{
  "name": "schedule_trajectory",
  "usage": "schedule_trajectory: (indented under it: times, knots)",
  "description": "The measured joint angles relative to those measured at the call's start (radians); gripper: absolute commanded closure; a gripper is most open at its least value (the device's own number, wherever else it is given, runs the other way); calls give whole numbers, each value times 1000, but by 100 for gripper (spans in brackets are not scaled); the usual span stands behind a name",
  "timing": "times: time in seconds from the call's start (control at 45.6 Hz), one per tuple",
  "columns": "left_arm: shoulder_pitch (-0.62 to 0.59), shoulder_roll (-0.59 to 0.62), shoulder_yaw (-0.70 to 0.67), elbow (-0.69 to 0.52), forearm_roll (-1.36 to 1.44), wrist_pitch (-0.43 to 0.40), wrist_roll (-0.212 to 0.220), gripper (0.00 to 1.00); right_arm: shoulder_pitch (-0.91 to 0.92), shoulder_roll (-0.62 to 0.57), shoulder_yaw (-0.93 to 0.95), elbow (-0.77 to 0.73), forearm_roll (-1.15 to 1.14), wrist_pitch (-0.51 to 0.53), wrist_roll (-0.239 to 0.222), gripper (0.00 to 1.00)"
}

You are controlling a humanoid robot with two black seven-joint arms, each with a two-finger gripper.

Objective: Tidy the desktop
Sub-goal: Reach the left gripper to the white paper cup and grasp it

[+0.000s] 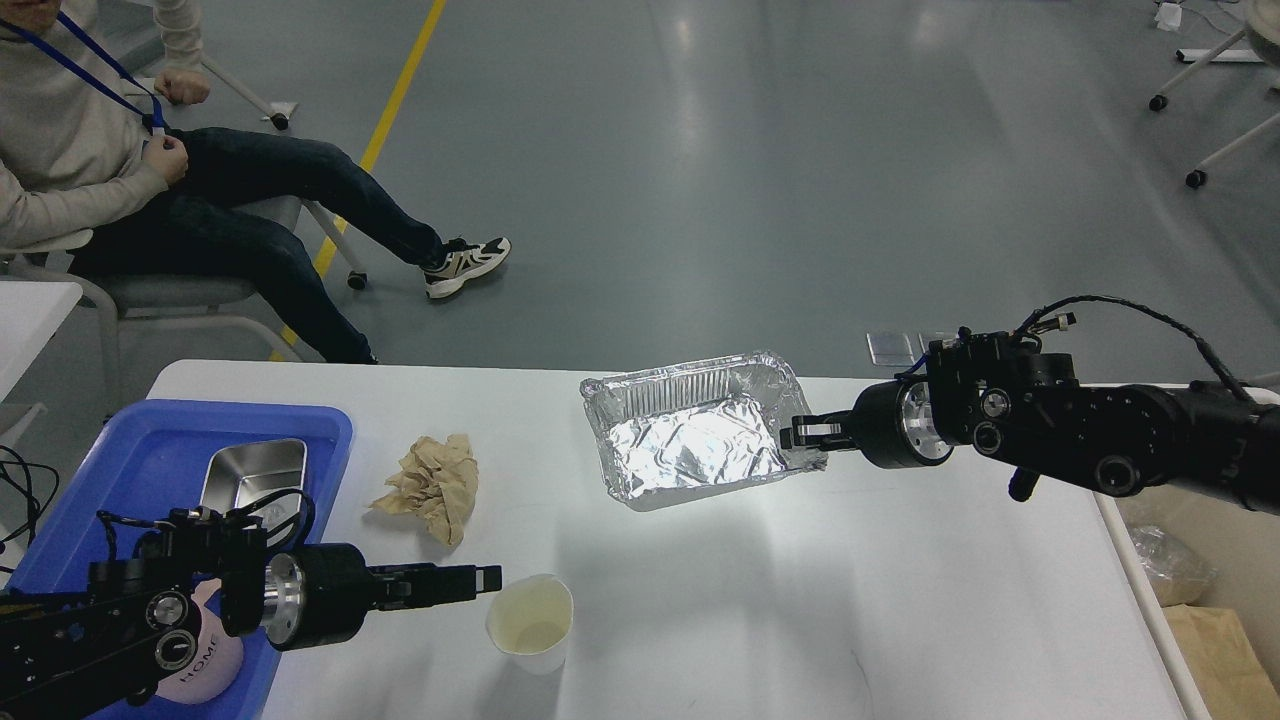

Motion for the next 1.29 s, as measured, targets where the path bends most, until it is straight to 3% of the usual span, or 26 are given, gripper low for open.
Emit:
schedule_trajectory:
  times: [0.219,0.504,0.57,0.745,1.074,1.293]
  knots:
    - [0,-42,52,31,7,25,47,44,-2,-4,1,1,1,0,5,100]
    - [1,-115,58,61,6,27,58,60,-4,-5,2,2,1,0,6,100]
    - [3,-121,59,65,6,27,58,76,-4,-5,2,2,1,0,6,100]
    - [0,-134,121,75,15,27,52,100,-4,-4,2,2,3,0,8,100]
    - [-36,-112,143,51,55,31,36,100,-5,0,3,0,8,-1,8,100]
    - [-82,3,142,-51,54,21,28,100,-7,2,8,0,9,-2,9,100]
